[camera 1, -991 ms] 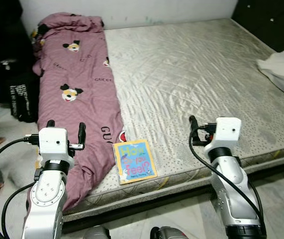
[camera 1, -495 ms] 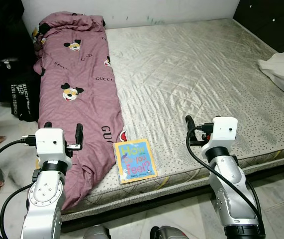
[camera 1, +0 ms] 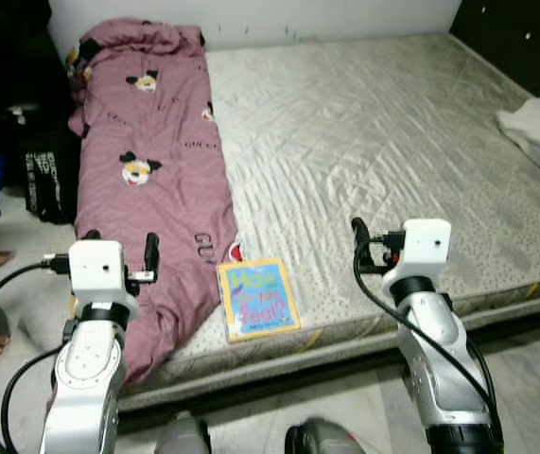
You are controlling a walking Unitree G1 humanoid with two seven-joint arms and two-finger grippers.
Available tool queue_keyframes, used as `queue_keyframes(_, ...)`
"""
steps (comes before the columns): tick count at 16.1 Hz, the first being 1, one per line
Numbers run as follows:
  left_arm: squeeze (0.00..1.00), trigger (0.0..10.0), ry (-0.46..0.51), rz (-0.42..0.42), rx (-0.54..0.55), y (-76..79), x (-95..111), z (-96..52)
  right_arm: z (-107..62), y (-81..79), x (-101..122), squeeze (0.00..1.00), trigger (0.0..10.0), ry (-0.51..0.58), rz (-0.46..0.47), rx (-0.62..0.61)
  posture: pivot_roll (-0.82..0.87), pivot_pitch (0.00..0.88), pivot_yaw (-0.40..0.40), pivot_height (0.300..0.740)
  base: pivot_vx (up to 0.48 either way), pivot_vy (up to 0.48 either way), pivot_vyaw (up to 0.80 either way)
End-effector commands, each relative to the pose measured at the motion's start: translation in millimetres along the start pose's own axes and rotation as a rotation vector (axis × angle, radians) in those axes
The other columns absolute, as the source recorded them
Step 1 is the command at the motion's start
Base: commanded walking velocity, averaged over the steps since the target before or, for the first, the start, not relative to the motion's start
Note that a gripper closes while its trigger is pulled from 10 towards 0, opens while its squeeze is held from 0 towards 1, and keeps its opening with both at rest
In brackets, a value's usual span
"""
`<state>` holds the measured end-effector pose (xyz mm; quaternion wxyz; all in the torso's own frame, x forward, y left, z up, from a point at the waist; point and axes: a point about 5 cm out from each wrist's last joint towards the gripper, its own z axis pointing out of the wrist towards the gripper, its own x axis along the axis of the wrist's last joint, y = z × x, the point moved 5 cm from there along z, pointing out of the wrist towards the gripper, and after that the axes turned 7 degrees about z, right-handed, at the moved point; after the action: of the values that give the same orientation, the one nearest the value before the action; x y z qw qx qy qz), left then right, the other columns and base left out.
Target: Clean up the room
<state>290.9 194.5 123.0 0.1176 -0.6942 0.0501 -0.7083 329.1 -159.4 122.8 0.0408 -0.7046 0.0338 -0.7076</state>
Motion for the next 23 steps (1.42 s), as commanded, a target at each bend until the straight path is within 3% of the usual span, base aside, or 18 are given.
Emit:
queue_keyframes(1, 0.00, 10.0, -0.009, 0.010, 0.003, -1.0, -1.2, -0.6, 0.0, -2.1, 0.6, 0.00, 10.0, -0.002, 0.009, 0.008, 0.06, 0.102, -0.005, 0.642, 0.000, 0.000, 0.00)
queue_keyframes(3, 0.00, 10.0, -0.005, 0.021, 0.007, -1.1, -0.7, -0.3, 0.1, -2.1, 0.0, 0.00, 10.0, -0.005, 0.010, 0.009, 0.06, 0.097, -0.004, 0.617, 0.000, 0.000, 0.00)
queue_keyframes(6, 0.00, 10.0, -0.022, 0.021, 0.058, -6.9, -3.5, 1.4, 0.9, -5.9, -3.3, 0.00, 10.0, -0.019, 0.004, 0.030, 0.06, 0.095, -0.004, 0.617, 0.000, 0.000, 0.00)
queue_keyframes(19, 0.00, 10.0, -0.043, 0.016, 0.092, -13.1, -6.7, 4.0, 4.8, -11.9, -6.3, 0.00, 10.0, -0.030, 0.011, 0.052, 0.07, 0.102, -0.005, 0.617, 0.000, 0.000, 0.00)
queue_keyframes(23, 0.00, 10.0, -0.055, -0.012, 0.109, -14.4, -7.9, 5.3, 5.2, -11.6, -6.3, 0.00, 10.0, -0.033, 0.005, 0.057, 0.06, 0.106, -0.012, 0.577, 0.000, 0.000, 0.00)
